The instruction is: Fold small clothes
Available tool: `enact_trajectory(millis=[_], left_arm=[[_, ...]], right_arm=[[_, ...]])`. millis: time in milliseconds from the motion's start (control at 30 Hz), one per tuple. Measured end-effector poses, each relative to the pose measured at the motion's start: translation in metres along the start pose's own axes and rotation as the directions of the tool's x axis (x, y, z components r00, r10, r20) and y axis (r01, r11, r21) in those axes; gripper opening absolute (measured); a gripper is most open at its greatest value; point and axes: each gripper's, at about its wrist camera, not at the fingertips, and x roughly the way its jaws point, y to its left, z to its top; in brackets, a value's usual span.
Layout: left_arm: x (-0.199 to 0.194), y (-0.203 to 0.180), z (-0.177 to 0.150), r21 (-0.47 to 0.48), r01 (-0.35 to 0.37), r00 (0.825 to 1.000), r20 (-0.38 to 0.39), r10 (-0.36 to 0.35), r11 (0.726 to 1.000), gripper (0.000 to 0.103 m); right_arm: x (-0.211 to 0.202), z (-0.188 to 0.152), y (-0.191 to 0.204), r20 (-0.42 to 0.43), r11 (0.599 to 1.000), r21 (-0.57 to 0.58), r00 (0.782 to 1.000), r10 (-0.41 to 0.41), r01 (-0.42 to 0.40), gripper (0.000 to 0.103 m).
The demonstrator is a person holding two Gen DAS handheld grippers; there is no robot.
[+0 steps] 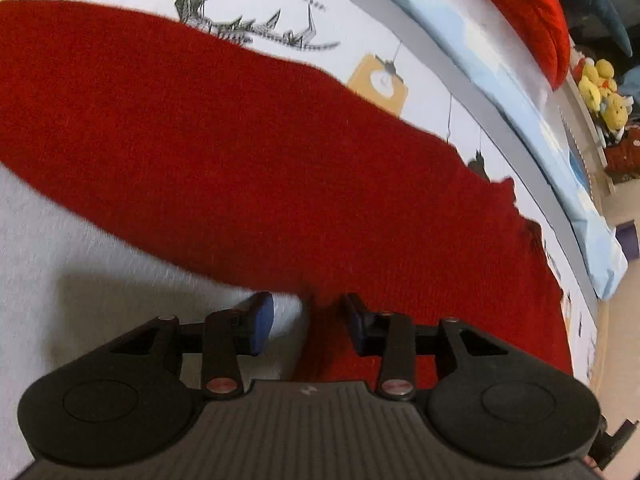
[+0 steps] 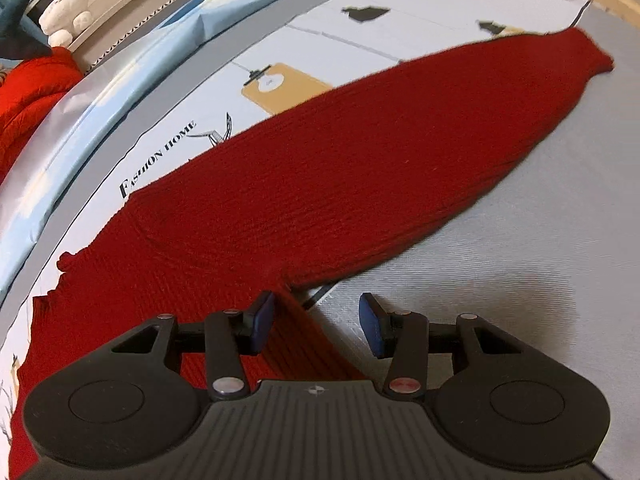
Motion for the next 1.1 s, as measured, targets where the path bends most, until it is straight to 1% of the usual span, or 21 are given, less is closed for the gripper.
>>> enact_trajectory(millis=[33,67,100,133,167,200,267,367,433,467,500,533,567,600,633,667,733,867,967,1033,1100], left_arm=[[0.001,-0.001,0.003,0.006,0.005,1.000,0.011,-0.006,1.000,0.033],[0.002,-0.003,0.007,0.019,0.009,1.000,0.020,-0.009,1.000,0.022],[0.004,-0.003,0.010,0.033,0.006,1.000,0.030,-0.007,0.999,0.018],[0.006,-0.005,0.011,0.038,0.005,0.999,0.041,-0.007,0.999,0.017],[0.009,-0.008,0.015,0.036,0.006,0.999,0.048,-0.008,0.999,0.015],[0.010,-0.008,0.017,0.041,0.008,0.998,0.063,-0.010,0.999,0.014],[0.006,-0.015,0.024,0.086,-0.002,0.992,0.123,-0.009,0.996,0.014],[-0.007,-0.027,0.035,0.148,0.005,0.973,0.226,-0.039,0.989,0.014],[-0.011,-0.031,0.039,0.144,0.015,0.969,0.240,-0.049,0.990,0.016],[-0.011,-0.032,0.038,0.134,0.009,0.973,0.225,-0.039,0.991,0.020],[-0.009,-0.033,0.037,0.138,-0.006,0.980,0.200,-0.021,0.990,0.020],[-0.006,-0.035,0.033,0.160,-0.030,0.986,0.164,0.004,0.987,0.022],[-0.001,-0.035,0.028,0.198,-0.069,0.994,0.102,0.049,0.978,0.027],[0.005,-0.035,0.023,0.232,-0.088,0.996,0.040,0.081,0.969,0.027],[0.010,-0.033,0.018,0.253,-0.085,0.996,-0.002,0.088,0.964,0.027],[0.009,-0.029,0.014,0.262,-0.075,0.997,-0.014,0.082,0.962,0.027],[0.004,-0.026,0.007,0.278,-0.070,0.996,-0.024,0.080,0.958,0.027],[-0.006,-0.013,-0.017,0.312,-0.073,0.993,-0.068,0.098,0.947,0.027],[-0.014,-0.008,-0.037,0.373,-0.082,0.985,-0.111,0.132,0.924,0.027],[-0.022,-0.005,-0.046,0.384,-0.098,0.971,-0.165,0.173,0.918,0.027],[-0.037,0.000,-0.057,0.393,-0.121,0.961,-0.185,0.207,0.911,0.027]], right_arm=[[0.003,0.001,0.002,0.012,1.000,-0.013,1.000,0.008,-0.008,0.049],[0.004,0.002,0.004,0.024,0.999,-0.030,1.000,0.013,-0.012,0.049],[0.006,0.004,0.008,0.035,0.999,-0.048,0.999,0.017,-0.015,0.046],[0.008,0.006,0.011,0.045,0.998,-0.065,0.999,0.029,-0.026,0.041],[0.010,0.008,0.012,0.048,0.997,-0.070,0.998,0.045,-0.041,0.024],[0.014,0.010,0.012,0.051,0.996,-0.064,0.997,0.058,-0.055,0.017],[0.018,0.015,0.011,0.061,0.996,-0.048,0.995,0.078,-0.075,0.013],[0.020,0.025,0.008,0.090,0.988,0.010,0.985,0.150,-0.151,0.012],[0.017,0.031,0.011,0.134,0.980,0.017,0.972,0.194,-0.198,0.011],[0.016,0.033,0.014,0.148,0.978,0.011,0.967,0.205,-0.209,0.011],[0.018,0.034,0.018,0.144,0.978,0.001,0.968,0.206,-0.208,0.013],[0.021,0.035,0.020,0.130,0.981,-0.011,0.972,0.195,-0.195,0.014],[0.022,0.033,0.021,0.108,0.984,-0.027,0.978,0.177,-0.175,0.015],[0.025,0.030,0.023,0.066,0.987,-0.063,0.986,0.153,-0.149,0.025],[0.027,0.027,0.024,0.029,0.986,-0.103,0.991,0.131,-0.127,0.031],[0.025,0.022,0.025,0.010,0.982,-0.148,0.992,0.124,-0.121,0.035],[0.015,0.012,0.026,-0.018,0.964,-0.243,0.994,0.106,-0.107,0.035],[-0.006,-0.014,0.013,-0.060,0.932,-0.354,0.997,0.054,-0.072,0.036],[-0.024,-0.026,-0.011,-0.129,0.953,-0.293,0.991,0.044,-0.080,0.036],[-0.039,-0.033,-0.029,-0.184,0.965,-0.251,0.982,0.032,-0.078,0.039],[-0.054,-0.050,-0.039,-0.244,0.947,-0.321,0.968,-0.050,-0.032,0.041]])
